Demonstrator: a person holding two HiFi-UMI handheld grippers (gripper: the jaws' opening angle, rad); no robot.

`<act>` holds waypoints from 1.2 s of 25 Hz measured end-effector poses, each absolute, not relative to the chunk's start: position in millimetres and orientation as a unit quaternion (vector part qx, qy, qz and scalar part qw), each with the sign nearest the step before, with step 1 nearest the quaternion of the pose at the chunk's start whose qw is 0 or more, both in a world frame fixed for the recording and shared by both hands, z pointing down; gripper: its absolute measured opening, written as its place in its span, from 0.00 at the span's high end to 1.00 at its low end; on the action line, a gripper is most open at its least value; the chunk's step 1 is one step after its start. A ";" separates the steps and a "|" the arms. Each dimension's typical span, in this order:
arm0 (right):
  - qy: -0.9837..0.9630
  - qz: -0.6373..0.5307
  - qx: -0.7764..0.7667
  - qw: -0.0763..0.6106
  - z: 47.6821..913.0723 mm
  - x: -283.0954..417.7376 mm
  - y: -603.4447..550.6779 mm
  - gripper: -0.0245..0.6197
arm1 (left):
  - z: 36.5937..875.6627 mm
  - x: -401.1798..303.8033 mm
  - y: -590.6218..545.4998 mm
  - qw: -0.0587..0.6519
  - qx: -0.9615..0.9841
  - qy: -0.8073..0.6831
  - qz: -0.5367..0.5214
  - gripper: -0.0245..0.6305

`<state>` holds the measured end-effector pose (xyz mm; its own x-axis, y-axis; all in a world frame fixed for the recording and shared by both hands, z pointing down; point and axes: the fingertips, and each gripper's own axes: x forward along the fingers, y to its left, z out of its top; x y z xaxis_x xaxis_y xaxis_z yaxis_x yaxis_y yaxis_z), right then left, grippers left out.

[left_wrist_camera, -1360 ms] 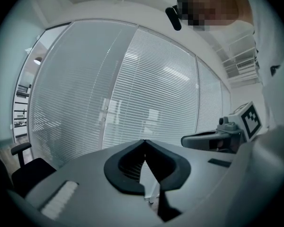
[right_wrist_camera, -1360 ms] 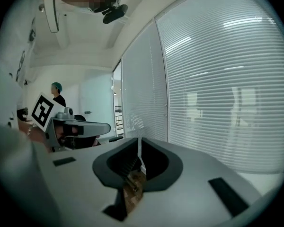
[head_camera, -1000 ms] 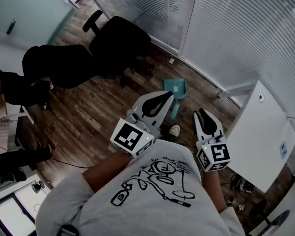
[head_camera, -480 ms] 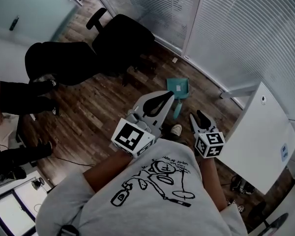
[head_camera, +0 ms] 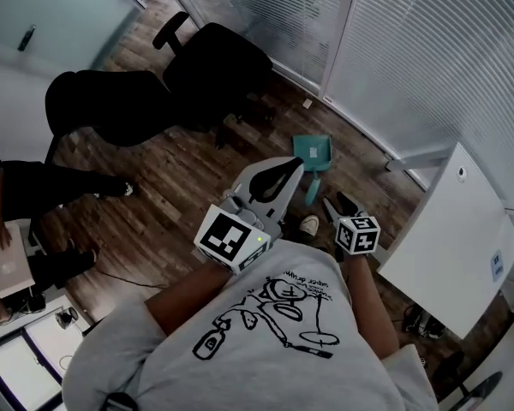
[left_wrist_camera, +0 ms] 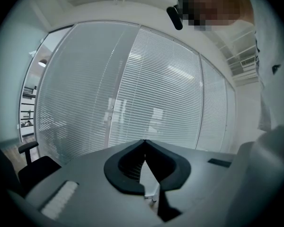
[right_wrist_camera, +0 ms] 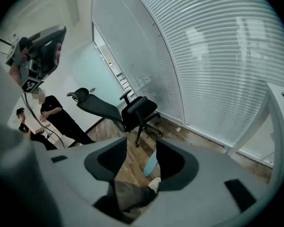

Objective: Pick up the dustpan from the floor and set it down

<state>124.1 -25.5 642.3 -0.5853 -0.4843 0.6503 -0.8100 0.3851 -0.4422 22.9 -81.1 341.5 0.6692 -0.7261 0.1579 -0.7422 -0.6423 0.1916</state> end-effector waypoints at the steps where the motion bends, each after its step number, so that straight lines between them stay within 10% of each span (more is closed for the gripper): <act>1: -0.801 0.389 0.400 0.216 652.2 124.4 -24.5 0.70 | 341.9 22.5 -80.9 0.121 0.905 -0.406 0.032 0.96; 30: -0.703 0.607 0.351 0.123 768.7 101.1 -25.5 0.60 | 351.3 -14.0 -86.3 0.131 0.897 -0.418 0.058 0.96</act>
